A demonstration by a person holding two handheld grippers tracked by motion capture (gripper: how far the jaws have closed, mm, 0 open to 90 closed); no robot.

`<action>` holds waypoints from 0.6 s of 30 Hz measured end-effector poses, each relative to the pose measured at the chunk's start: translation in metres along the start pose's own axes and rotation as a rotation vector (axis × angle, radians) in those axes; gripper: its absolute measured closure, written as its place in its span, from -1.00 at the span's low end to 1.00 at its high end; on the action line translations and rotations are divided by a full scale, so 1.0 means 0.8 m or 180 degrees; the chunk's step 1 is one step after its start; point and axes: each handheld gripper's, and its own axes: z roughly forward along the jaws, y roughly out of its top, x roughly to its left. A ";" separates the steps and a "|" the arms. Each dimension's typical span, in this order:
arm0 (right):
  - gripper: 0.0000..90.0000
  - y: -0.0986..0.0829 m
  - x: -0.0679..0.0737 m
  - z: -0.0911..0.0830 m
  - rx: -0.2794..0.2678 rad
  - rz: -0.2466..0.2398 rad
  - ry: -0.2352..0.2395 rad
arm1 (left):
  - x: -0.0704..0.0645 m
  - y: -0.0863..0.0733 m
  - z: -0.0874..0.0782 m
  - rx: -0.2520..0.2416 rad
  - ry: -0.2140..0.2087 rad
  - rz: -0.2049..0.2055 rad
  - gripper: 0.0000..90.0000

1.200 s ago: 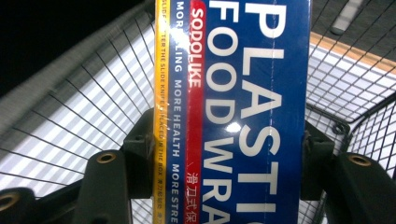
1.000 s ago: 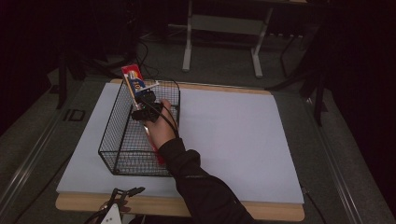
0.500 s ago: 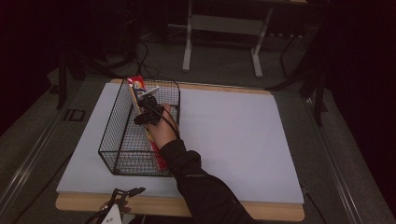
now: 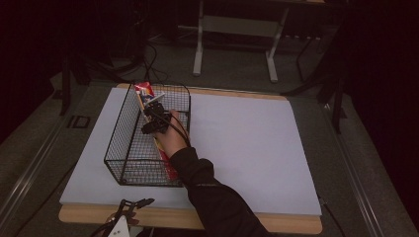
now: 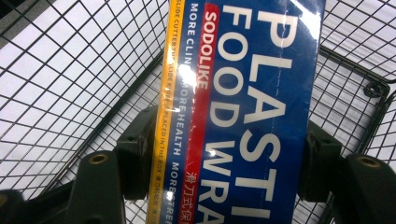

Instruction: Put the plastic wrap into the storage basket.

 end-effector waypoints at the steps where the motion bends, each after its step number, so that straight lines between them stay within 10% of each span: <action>1: -0.24 0.000 0.000 0.000 0.0000 -0.0020 0.0005 | 0.000 0.000 0.000 0.0000 0.0000 0.0000 -1.00; 18: -0.64 -0.003 -0.026 -0.051 -0.0333 -0.0018 0.0471 | 0.000 -0.001 0.001 0.0014 -0.0010 -0.0009 -1.00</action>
